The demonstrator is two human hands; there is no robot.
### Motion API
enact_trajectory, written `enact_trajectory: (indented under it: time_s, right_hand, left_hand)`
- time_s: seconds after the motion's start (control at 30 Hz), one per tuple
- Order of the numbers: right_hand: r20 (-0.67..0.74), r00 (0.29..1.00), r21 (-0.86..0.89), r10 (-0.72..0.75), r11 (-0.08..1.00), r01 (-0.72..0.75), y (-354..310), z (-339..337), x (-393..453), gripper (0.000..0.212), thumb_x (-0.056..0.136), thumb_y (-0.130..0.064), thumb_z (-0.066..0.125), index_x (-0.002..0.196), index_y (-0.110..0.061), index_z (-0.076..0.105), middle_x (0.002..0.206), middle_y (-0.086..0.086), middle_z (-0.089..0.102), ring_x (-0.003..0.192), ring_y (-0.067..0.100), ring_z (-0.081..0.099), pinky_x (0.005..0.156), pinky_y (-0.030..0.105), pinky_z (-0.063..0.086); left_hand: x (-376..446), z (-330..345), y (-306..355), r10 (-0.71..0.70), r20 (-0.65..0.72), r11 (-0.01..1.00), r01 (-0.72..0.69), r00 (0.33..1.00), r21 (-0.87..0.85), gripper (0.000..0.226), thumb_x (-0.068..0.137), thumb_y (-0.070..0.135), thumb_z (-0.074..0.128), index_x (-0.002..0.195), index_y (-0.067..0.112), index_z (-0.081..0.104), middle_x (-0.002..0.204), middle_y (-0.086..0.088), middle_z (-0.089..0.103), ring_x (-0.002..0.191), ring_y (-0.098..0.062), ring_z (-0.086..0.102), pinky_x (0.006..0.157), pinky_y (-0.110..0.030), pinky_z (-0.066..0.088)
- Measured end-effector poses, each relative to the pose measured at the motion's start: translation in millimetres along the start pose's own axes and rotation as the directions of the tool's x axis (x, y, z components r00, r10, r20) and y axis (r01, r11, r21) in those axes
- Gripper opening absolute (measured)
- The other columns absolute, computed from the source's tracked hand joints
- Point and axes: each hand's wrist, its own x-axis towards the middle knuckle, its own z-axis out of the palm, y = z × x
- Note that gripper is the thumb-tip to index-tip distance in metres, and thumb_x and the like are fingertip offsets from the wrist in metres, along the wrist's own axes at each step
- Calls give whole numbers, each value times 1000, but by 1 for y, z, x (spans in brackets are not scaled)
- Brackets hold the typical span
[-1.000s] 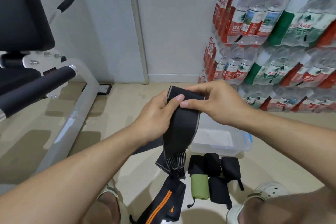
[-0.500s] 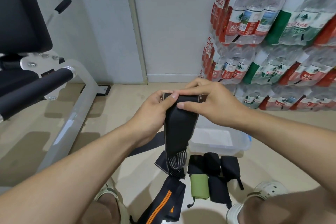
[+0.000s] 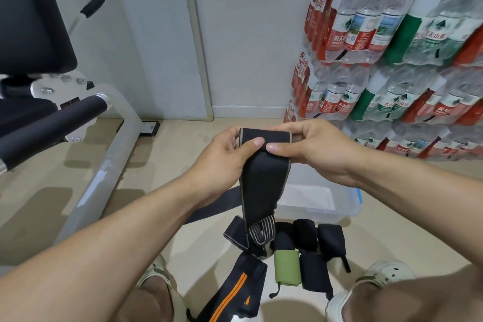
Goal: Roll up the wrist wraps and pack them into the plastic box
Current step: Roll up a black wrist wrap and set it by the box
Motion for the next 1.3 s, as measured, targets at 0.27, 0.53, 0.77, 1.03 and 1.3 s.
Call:
enact_trajectory:
  time_s: [0.27, 0.53, 0.77, 1.03, 1.3]
  right_hand:
    - [-184, 953, -201, -239, 959, 202, 2, 1, 0, 29, 80, -9, 85, 106, -22, 80, 94, 9, 79, 91, 30, 76, 85, 39, 63]
    - [-80, 950, -270, -302, 924, 271, 6, 1, 0, 34, 81, -6, 83, 111, -21, 79, 105, -3, 75, 96, 7, 73, 82, 16, 53]
    - [24, 999, 23, -41, 999, 41, 8, -2, 0, 38, 92, -13, 71, 130, -13, 68, 112, 9, 77, 102, 19, 75, 83, 27, 60]
    - [-174, 963, -134, -205, 974, 183, 11, 0, 5, 27, 84, -4, 80, 106, -20, 78, 107, 10, 77, 93, 37, 75, 82, 47, 63]
    - [-66, 990, 1, -127, 992, 127, 12, -3, 5, 33, 78, -13, 79, 110, -13, 76, 109, 9, 77, 95, 21, 76, 80, 26, 61]
  left_hand:
    - [-3, 12, 6, -52, -22, 974, 46, 998, -221, 27, 105, 19, 52, 130, 9, 59, 120, -14, 72, 109, -28, 71, 89, -39, 58]
    - [-2, 12, 8, -167, -109, 952, 131, 980, -276, 30, 105, 22, 51, 128, 4, 58, 121, -26, 68, 99, -30, 69, 98, -51, 52]
    - [-2, 5, 4, -21, -60, 997, 17, 998, -78, 23, 103, 8, 54, 126, 13, 56, 114, -9, 73, 103, -23, 72, 86, -37, 59]
    - [-8, 9, 10, -122, -1, 966, 118, 993, -231, 31, 103, 24, 56, 129, 7, 58, 108, -8, 74, 87, -18, 74, 69, -32, 59]
    - [-4, 6, 7, -95, -52, 979, 84, 994, -187, 22, 102, 3, 53, 120, 15, 58, 99, -6, 71, 82, -16, 73, 72, -31, 60]
